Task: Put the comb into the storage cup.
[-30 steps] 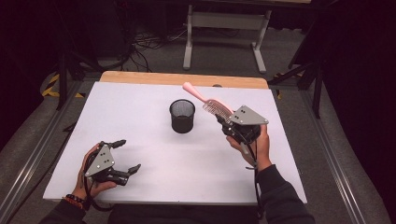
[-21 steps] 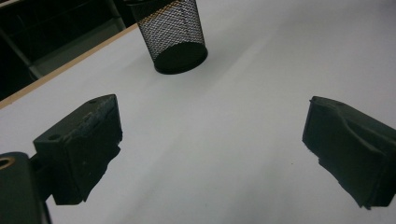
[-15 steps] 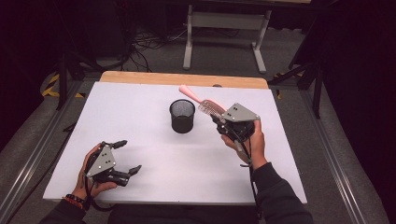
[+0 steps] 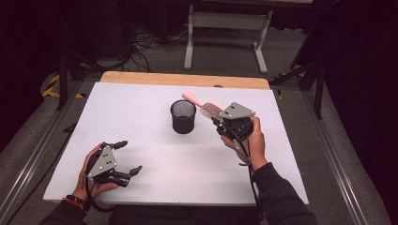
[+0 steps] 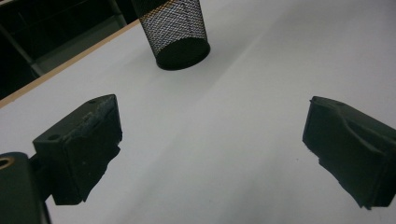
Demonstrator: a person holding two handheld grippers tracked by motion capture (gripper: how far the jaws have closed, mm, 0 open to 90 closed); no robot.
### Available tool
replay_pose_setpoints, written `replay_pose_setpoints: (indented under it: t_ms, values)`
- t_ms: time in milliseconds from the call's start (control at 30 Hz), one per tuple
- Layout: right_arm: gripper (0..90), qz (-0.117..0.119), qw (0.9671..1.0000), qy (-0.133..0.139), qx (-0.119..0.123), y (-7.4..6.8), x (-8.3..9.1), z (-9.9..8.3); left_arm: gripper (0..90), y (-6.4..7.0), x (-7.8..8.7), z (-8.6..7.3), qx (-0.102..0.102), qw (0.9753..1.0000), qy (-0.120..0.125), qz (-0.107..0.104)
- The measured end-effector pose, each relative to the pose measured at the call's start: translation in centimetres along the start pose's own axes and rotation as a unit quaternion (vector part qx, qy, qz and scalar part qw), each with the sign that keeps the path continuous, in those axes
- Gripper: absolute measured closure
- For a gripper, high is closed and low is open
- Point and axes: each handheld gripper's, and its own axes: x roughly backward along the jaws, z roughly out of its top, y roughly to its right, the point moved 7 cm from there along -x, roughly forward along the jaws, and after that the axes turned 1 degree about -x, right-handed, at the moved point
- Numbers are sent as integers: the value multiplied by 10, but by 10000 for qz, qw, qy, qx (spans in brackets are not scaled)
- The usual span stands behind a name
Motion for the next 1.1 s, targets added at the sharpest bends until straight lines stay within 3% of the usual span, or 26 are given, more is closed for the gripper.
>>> replay_pose_setpoints:
  t_ms: [667,1100]
  values:
    - [638,344,9983,-451,118,-9,3,-3,57,2,-1,0,-57,10000,-41,-49]
    - [637,663,9937,-897,-144,-2,-5,11,57,2,-2,0,-50,9999,-50,-72]
